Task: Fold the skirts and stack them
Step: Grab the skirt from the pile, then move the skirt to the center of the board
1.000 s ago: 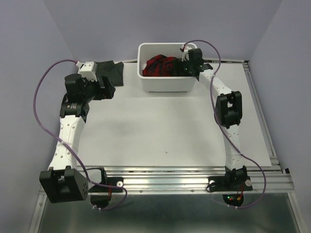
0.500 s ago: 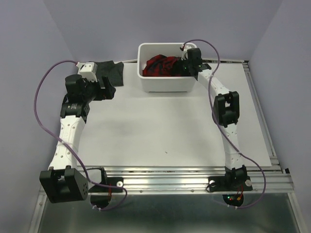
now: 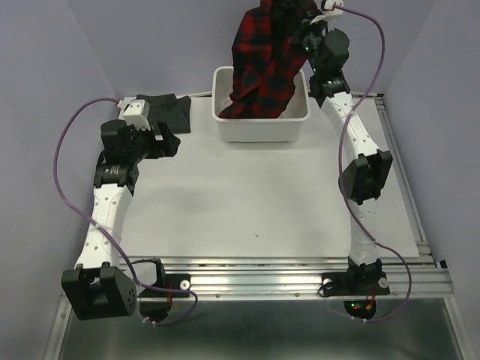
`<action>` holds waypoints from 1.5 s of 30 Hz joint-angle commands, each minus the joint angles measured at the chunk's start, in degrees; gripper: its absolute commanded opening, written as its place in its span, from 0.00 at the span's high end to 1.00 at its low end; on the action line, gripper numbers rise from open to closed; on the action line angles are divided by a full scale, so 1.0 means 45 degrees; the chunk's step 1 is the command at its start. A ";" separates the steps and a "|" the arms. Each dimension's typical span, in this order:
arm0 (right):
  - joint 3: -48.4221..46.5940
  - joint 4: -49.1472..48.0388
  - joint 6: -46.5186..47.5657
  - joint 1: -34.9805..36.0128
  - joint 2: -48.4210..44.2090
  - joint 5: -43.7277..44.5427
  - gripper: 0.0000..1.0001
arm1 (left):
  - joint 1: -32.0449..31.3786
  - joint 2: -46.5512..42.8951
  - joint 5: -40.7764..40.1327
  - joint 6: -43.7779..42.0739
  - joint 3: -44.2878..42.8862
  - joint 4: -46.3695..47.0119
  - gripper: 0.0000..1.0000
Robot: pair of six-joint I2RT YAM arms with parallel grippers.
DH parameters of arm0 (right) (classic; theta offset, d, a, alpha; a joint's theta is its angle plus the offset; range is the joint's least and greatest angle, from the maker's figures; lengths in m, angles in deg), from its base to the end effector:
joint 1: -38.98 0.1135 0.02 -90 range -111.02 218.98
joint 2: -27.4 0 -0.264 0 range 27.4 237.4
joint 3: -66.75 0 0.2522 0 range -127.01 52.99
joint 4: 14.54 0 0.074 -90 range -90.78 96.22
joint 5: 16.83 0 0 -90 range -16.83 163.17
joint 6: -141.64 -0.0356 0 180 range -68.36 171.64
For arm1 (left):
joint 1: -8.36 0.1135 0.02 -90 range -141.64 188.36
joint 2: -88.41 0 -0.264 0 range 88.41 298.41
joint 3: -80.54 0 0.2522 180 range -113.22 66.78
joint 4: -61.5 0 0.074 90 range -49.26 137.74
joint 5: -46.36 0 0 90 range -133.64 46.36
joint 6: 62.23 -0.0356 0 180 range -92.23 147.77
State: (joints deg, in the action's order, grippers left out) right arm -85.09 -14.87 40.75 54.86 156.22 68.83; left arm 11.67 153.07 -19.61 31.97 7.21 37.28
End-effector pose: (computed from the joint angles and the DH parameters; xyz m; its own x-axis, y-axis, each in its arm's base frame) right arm 0.4976 0.1444 0.4612 0.3102 0.2841 -0.9072 -0.4056 0.9027 0.1440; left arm 0.2593 0.0005 0.3616 -0.2917 -0.0839 -0.9528 0.3184 0.9308 -0.1794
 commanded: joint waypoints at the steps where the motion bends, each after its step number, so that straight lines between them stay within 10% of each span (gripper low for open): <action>1: -0.1131 -0.4523 -0.0507 0.0046 -0.1241 0.1236 0.99 | -0.0072 -0.0951 0.0168 0.0081 0.0347 0.0683 0.01; 22: 0.0626 -0.4389 -0.0528 0.0046 -0.7137 -0.1359 0.99 | -0.0052 -0.1733 0.0773 0.0335 0.0504 0.1055 0.01; 35: 1.4874 -0.1695 0.3212 0.0182 -1.3702 -0.5615 0.99 | -0.0052 -0.1421 0.1865 -0.1228 0.0034 0.0428 0.03; 45: 1.7440 -0.0641 0.3925 0.3419 -1.1968 -0.5305 0.99 | -0.0052 -0.0875 0.2394 -0.1033 0.0426 0.1231 0.05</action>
State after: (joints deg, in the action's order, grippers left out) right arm -8.50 -15.79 55.83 61.24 101.05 45.91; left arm 11.67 148.09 -10.86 28.15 9.16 39.91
